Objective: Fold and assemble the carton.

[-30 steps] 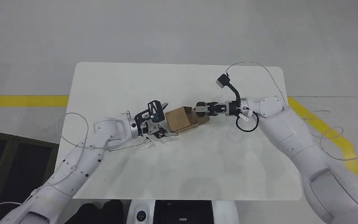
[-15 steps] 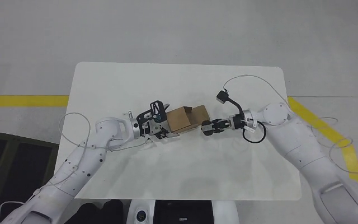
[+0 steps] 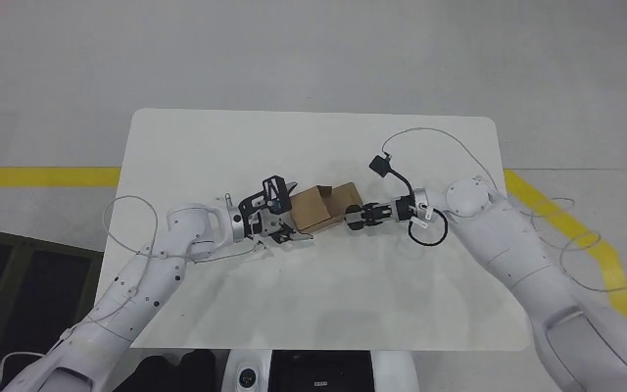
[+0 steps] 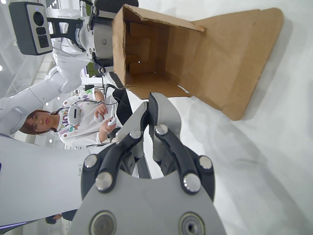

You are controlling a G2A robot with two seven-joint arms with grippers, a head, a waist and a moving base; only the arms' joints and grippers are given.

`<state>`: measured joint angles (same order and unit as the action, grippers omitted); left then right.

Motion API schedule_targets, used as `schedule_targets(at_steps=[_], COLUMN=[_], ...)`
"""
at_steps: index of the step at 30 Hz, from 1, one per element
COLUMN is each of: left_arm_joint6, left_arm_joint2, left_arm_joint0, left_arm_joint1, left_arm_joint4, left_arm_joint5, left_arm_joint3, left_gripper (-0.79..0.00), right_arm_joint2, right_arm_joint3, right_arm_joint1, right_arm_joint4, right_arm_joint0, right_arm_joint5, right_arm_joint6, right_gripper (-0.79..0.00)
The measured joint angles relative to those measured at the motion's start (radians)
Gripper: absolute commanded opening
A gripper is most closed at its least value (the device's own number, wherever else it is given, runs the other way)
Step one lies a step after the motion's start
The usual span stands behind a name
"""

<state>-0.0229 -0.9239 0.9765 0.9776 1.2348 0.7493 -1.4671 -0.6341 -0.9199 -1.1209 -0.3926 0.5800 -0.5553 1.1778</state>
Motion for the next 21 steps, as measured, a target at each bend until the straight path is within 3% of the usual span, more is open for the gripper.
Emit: schedule_targets(at_steps=[21], left_arm_joint6=[0.039], left_arm_joint2=[-0.028], left_arm_joint0=[-0.018], left_arm_joint1=[0.005], left_arm_joint4=[0.002], left_arm_joint5=[0.119], left_arm_joint3=[0.056], left_gripper=[0.0], right_arm_joint2=[0.16], right_arm_joint3=[0.217], right_arm_joint1=[-0.187], right_arm_joint4=[-0.036], right_arm_joint0=[-0.124], right_arm_joint5=[-0.115], right_arm_joint6=[-0.028], right_gripper=[-0.785])
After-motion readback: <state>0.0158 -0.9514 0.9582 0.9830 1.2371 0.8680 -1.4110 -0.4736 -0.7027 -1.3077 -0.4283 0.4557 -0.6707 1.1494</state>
